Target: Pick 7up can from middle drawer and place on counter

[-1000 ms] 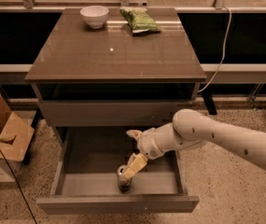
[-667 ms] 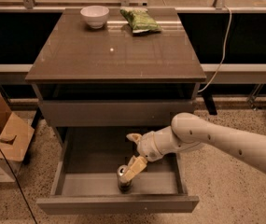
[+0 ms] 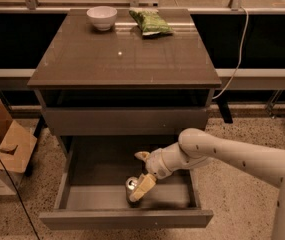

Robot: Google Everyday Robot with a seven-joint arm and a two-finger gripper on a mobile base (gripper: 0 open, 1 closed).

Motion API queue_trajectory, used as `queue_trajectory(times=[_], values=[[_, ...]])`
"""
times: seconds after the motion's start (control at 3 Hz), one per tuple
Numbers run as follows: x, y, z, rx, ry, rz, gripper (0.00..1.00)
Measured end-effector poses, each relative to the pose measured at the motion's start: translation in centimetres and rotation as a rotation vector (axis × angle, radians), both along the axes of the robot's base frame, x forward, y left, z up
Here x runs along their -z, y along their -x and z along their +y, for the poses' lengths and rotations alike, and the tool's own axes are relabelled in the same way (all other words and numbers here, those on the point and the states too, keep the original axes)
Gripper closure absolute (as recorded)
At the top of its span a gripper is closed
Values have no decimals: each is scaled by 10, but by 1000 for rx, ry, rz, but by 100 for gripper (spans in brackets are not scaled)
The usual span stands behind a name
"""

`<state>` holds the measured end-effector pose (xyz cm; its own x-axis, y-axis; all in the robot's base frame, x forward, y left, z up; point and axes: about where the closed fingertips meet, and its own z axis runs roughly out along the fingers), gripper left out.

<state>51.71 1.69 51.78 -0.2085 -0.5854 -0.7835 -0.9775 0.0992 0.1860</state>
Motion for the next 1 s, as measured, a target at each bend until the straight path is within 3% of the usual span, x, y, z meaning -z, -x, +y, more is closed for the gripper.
queue_trajectory(times=[1.0], values=[[64, -11, 1, 46, -12, 88, 0]])
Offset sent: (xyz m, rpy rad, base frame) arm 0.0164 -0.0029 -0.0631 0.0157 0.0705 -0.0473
